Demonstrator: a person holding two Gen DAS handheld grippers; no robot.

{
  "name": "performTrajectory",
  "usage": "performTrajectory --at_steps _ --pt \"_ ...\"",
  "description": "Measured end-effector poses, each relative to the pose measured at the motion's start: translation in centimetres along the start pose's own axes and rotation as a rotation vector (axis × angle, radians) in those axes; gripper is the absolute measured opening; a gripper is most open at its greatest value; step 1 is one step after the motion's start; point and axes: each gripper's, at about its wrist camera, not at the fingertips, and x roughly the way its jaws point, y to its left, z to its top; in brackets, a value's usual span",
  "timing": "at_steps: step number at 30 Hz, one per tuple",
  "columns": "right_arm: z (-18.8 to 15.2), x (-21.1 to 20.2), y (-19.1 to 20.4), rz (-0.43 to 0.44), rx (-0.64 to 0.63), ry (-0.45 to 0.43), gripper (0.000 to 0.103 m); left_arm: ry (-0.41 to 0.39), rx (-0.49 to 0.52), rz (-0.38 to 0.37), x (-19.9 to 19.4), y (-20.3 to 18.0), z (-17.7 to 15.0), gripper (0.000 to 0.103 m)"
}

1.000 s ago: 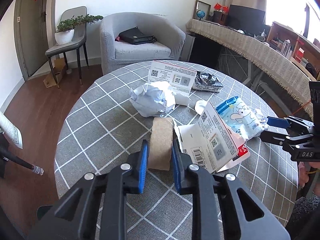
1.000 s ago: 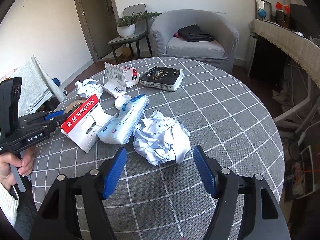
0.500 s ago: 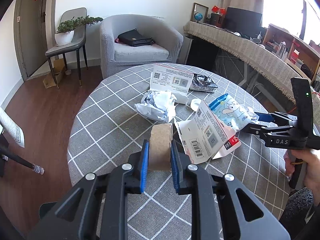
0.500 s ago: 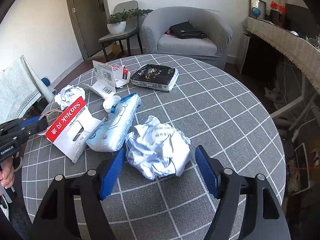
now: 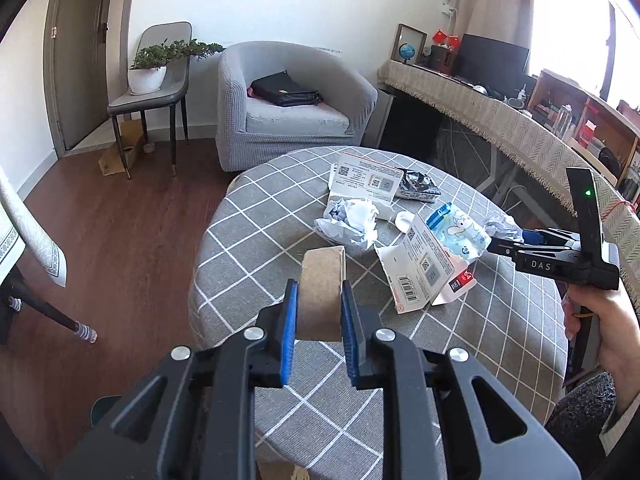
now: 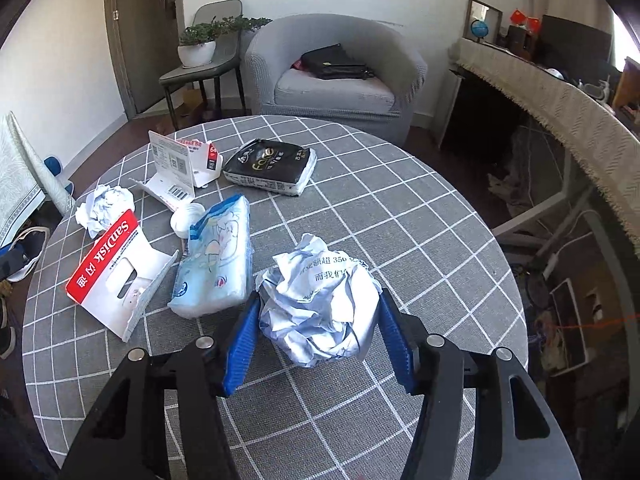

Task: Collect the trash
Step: 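Grasp the crumpled paper with the right gripper while the left gripper grasps the cardboard roll, then carry the paper and roll over the teal bin and open both grippers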

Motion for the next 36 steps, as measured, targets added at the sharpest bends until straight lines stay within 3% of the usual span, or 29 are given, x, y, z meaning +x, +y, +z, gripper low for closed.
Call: performTrajectory --at_steps 3,8,24,36 --pt "0.3 -0.9 -0.2 -0.025 0.021 -0.024 0.058 -0.007 -0.007 0.011 -1.0 0.8 -0.1 0.022" --pt "1.1 -2.2 1.3 0.028 0.028 -0.063 0.058 -0.019 -0.018 0.042 -2.7 2.1 -0.6 0.022" --pt "2.5 -4.6 12.6 0.291 -0.094 -0.119 0.058 0.016 -0.11 0.222 -7.0 9.7 -4.3 0.022" --pt "2.2 -5.6 22.1 0.465 -0.204 -0.129 0.058 0.124 -0.128 0.328 -7.1 15.2 -8.8 0.022"
